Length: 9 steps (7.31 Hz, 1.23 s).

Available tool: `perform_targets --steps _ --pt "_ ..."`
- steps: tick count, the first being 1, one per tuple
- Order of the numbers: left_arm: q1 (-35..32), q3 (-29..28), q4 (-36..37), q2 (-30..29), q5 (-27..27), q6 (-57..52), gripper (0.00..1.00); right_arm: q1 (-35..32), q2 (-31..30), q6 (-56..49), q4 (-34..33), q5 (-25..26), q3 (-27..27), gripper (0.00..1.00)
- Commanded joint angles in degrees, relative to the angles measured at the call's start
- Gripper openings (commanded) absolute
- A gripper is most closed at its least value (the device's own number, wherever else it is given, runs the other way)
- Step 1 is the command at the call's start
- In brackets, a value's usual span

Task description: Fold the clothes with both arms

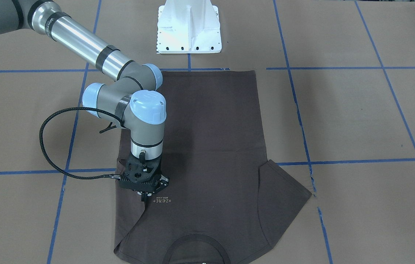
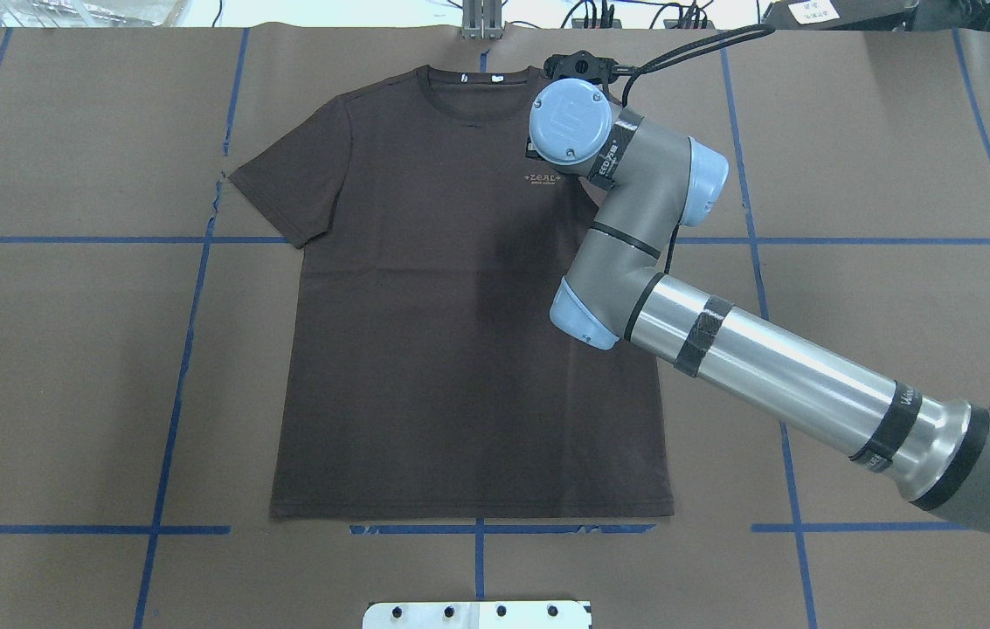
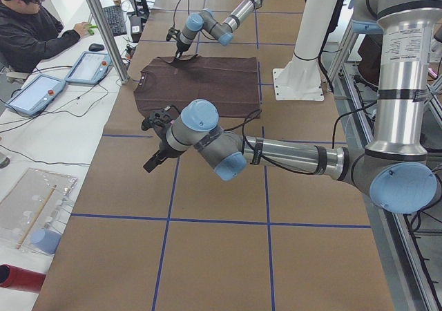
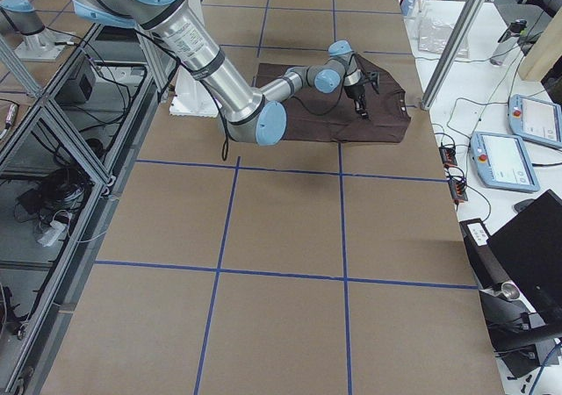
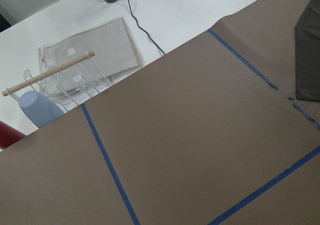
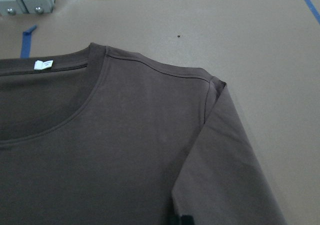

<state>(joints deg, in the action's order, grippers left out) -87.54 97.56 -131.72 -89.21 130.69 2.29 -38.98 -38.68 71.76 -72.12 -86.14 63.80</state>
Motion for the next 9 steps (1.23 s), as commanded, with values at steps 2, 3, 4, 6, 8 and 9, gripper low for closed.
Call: perform_targets --steps 2,3,4,6,8,9 --pt "0.0 0.0 0.06 0.0 0.0 0.0 1.0 -0.04 0.35 7.95 1.01 1.49 -0.25 0.69" --pt "0.0 0.0 0.06 0.0 0.0 0.0 1.0 -0.04 0.44 7.17 0.93 1.59 -0.34 1.0" --pt "0.0 0.0 -0.02 -0.09 0.0 -0.09 1.0 -1.0 1.49 4.03 0.84 0.81 -0.17 1.0" --pt "0.52 -1.48 -0.02 -3.76 0.09 3.22 1.0 -6.77 0.54 -6.49 0.22 -10.99 1.75 1.0" --pt "8.13 -1.84 -6.41 -5.79 -0.18 11.8 1.0 -14.5 -9.0 -19.14 0.05 -23.22 12.69 1.0" --pt "14.7 -2.63 -6.27 -9.63 -0.44 24.48 1.0 -18.89 -13.23 -25.03 0.13 -29.11 16.75 1.0"
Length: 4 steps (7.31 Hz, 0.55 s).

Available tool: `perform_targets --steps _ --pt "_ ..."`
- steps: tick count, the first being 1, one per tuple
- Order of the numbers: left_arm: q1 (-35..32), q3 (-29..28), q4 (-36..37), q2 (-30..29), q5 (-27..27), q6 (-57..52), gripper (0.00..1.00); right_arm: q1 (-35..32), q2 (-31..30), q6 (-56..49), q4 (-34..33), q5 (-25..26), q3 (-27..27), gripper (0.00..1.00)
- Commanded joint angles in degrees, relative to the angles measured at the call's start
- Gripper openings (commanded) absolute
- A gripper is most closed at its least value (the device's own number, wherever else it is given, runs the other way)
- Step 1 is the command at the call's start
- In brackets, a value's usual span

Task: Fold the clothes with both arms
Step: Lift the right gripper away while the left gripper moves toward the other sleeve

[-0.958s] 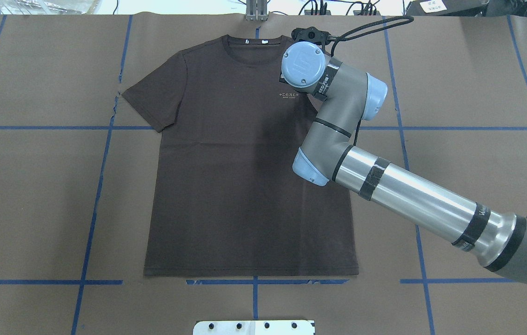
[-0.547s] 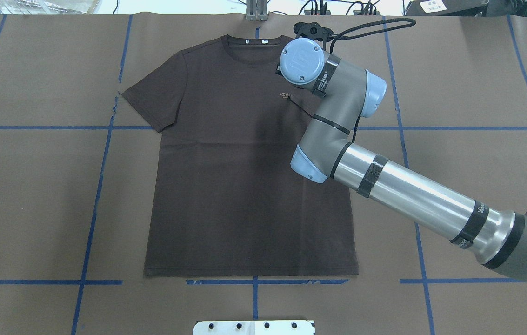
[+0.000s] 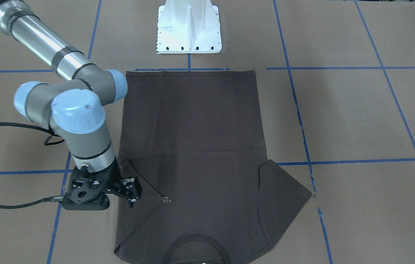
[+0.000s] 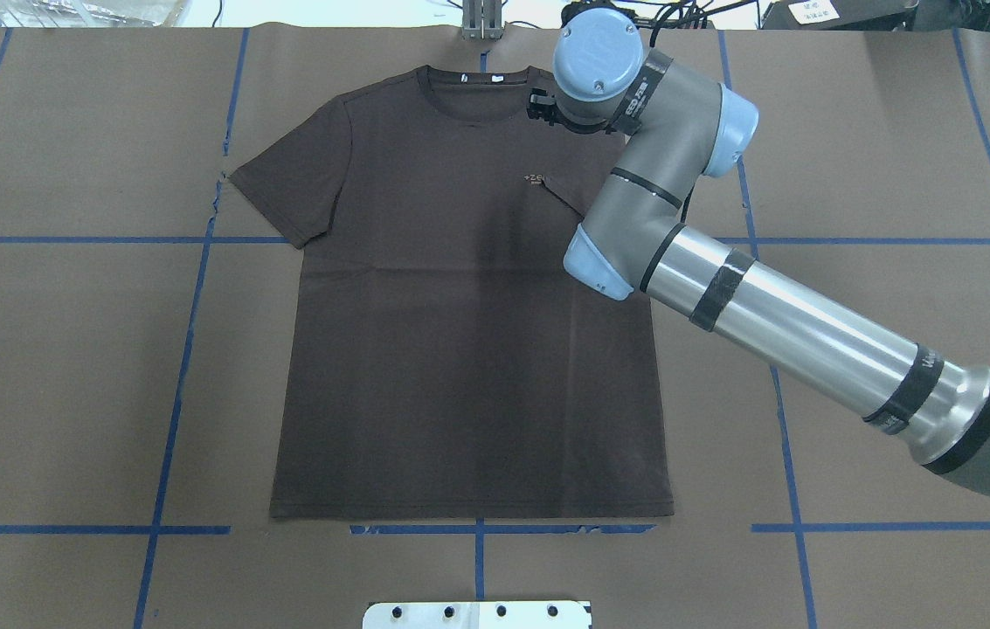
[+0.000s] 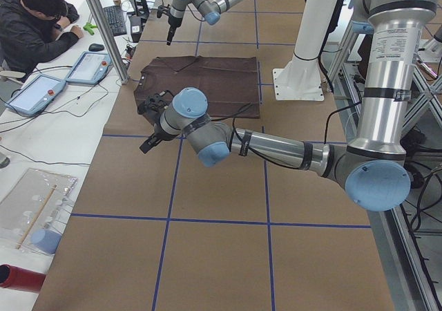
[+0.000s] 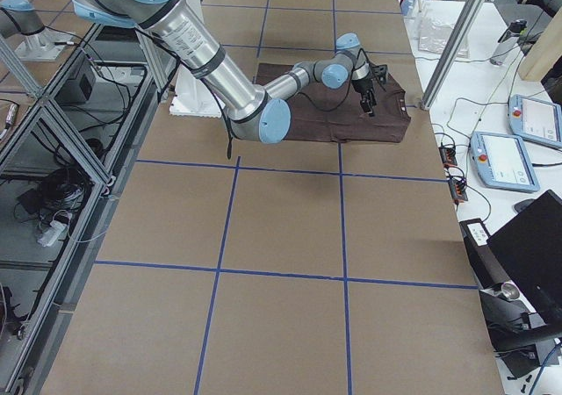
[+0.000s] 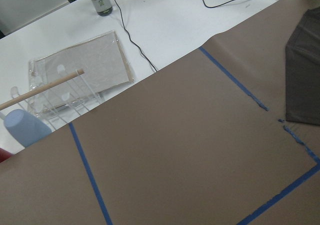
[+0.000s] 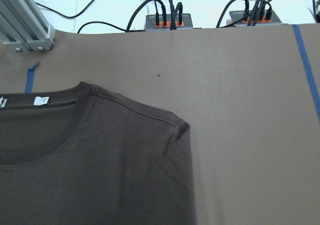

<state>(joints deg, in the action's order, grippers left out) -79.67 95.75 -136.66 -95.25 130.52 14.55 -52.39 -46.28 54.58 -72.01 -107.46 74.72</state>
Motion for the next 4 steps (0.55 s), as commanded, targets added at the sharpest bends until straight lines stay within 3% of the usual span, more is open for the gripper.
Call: perform_targets --steps 1,2,4 --pt "14.29 -1.44 -1.41 -6.07 -7.23 23.83 1.0 -9.1 -9.84 -11.39 0.02 -11.51 9.53 1.0" --pt "20.81 -3.27 -1.67 -9.05 -15.13 34.04 0.98 -12.44 -13.36 -17.43 0.11 -15.98 11.22 1.0" --pt "23.86 -12.47 -2.72 -15.03 -19.77 44.57 0.66 -15.98 -17.6 -24.68 0.9 -19.8 11.15 1.0"
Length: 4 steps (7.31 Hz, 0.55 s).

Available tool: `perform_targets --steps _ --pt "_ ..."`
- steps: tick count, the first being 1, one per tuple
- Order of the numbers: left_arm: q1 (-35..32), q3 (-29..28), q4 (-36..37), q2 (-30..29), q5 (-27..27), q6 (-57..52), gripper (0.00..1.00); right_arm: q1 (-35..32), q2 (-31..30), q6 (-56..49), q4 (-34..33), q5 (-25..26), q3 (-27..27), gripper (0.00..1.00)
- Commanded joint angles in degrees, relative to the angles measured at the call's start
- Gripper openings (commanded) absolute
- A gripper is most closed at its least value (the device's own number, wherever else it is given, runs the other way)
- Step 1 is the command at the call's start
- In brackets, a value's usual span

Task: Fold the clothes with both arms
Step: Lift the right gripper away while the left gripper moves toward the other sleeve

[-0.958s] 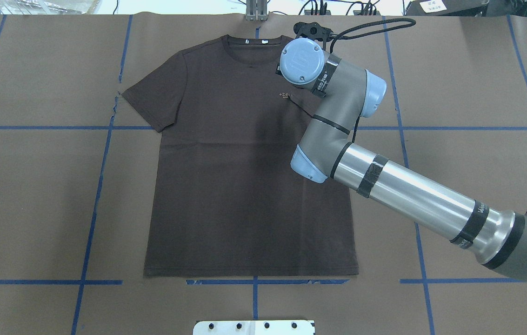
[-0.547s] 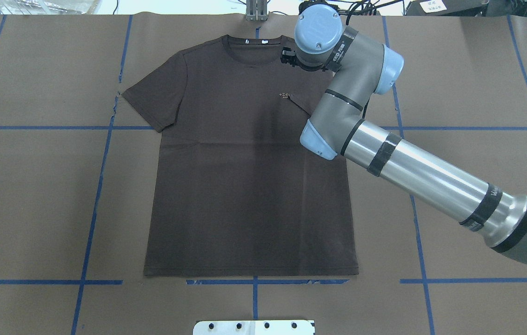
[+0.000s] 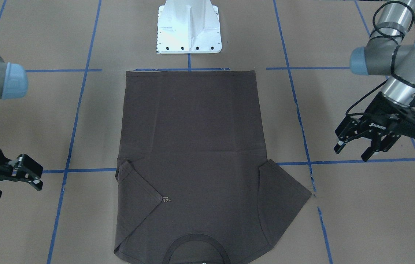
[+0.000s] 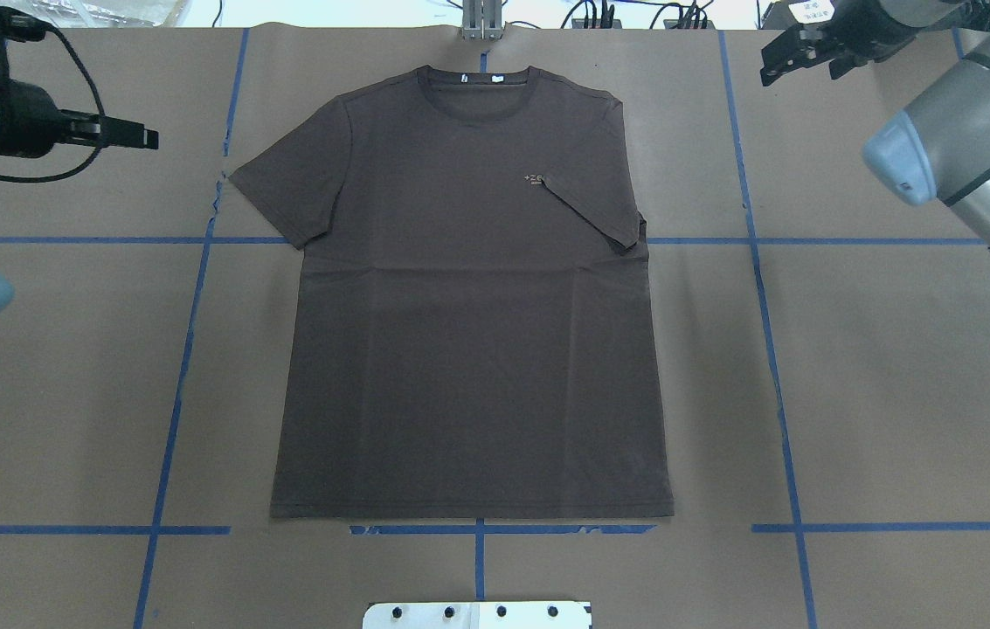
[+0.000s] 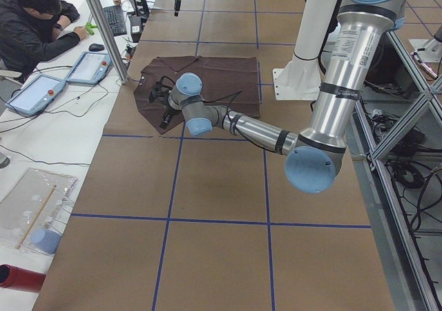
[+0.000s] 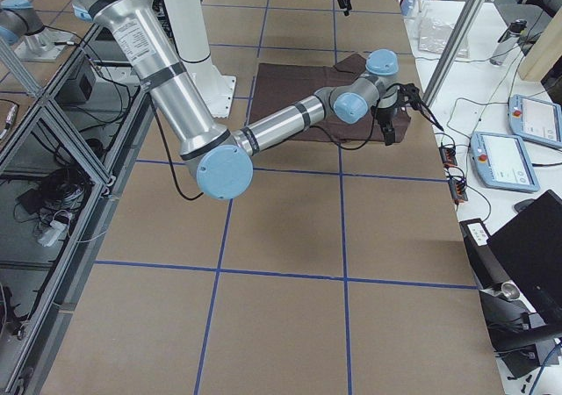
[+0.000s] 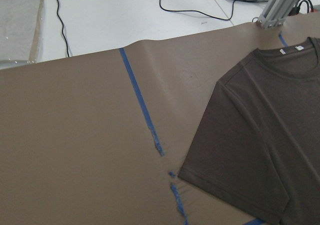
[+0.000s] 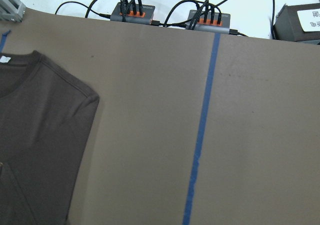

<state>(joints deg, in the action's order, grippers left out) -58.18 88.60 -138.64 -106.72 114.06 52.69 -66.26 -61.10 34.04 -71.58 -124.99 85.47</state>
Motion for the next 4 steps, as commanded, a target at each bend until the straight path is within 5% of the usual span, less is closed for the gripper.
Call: perform_targets --steps 1,4 --pt "2.71 -9.98 -4.5 -4.8 -4.71 8.46 0.54 -2.04 -2.88 -4.07 0.47 -2.1 0.4 1.0" --pt "7.72 -20.2 -4.97 -11.73 -13.59 10.77 0.53 -2.03 -3.06 -3.89 0.47 -2.01 0.32 1.0"
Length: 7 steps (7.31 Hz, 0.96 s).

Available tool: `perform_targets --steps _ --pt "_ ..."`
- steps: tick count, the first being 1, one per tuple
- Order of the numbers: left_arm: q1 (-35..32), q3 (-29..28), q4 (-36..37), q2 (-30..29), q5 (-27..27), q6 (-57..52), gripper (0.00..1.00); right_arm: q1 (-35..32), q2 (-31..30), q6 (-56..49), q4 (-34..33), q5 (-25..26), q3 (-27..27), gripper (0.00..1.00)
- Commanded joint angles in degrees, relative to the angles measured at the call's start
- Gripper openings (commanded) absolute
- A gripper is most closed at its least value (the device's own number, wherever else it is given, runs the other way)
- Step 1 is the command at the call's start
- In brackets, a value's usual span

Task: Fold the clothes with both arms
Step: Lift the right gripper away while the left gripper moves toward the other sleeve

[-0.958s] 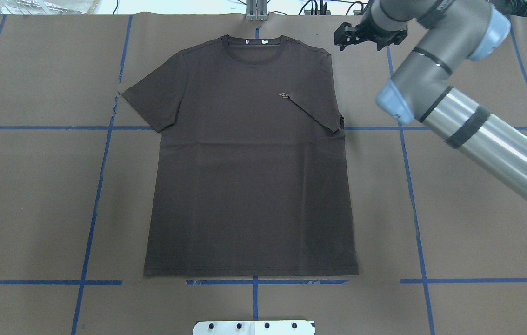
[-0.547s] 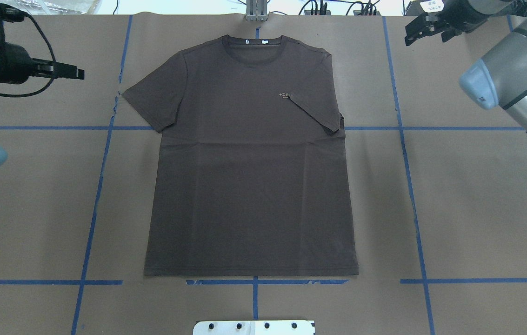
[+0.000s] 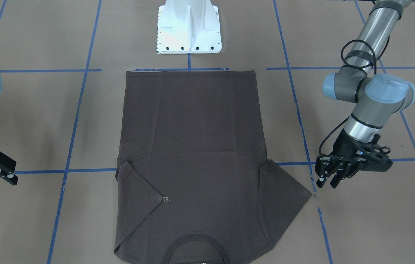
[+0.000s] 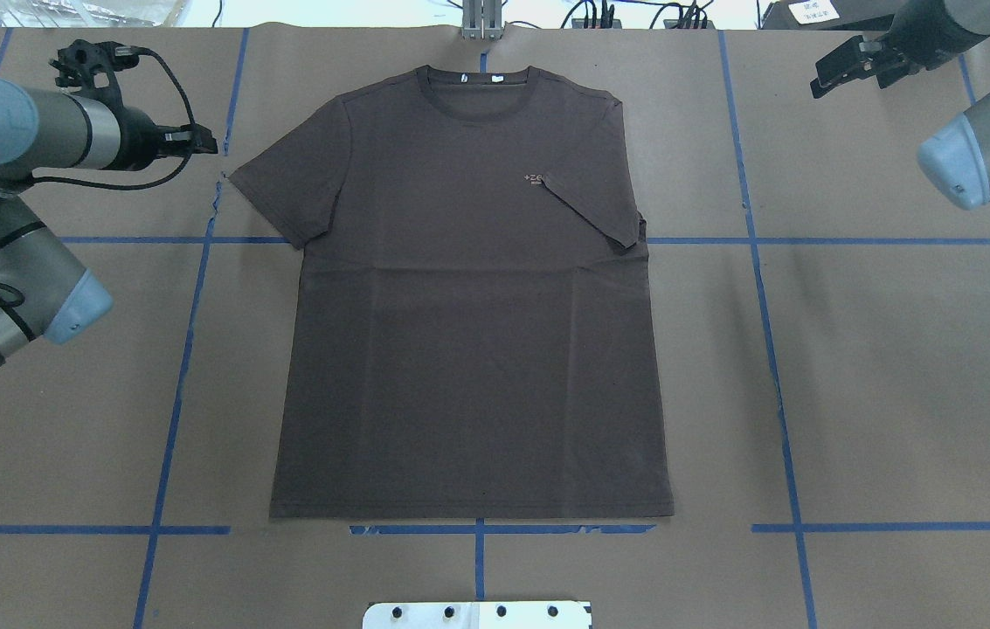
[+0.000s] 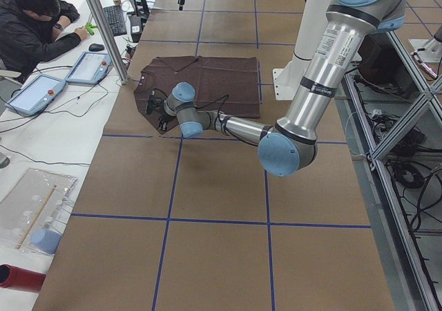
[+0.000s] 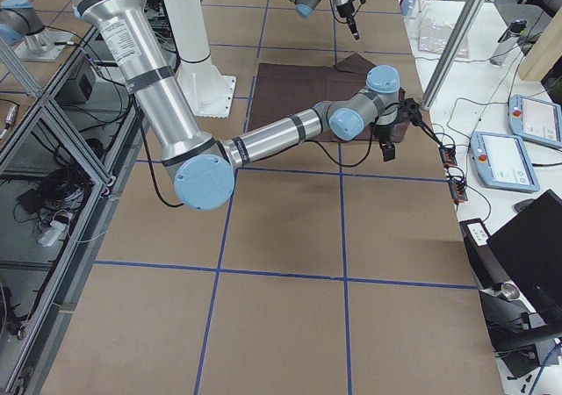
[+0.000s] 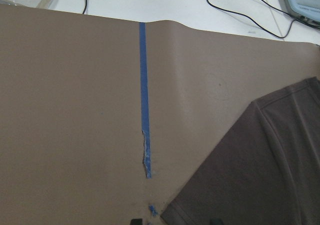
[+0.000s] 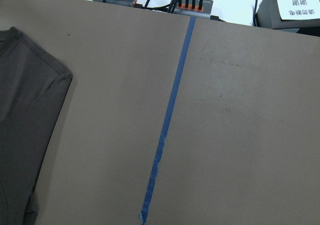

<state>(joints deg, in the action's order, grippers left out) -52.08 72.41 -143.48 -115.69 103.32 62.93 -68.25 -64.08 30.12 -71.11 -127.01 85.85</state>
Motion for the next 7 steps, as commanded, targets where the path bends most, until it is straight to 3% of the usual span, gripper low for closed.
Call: perform_targets --steps 1,7 --pt "1.81 -6.11 0.13 -3.83 -3.47 0.96 0.52 -0.04 -0.08 0.11 0.01 0.09 -0.16 1.0" --pt "4.09 -8.33 0.13 -4.81 -4.71 0.97 0.52 -0.04 -0.17 -0.06 0.01 0.27 -0.42 1.0"
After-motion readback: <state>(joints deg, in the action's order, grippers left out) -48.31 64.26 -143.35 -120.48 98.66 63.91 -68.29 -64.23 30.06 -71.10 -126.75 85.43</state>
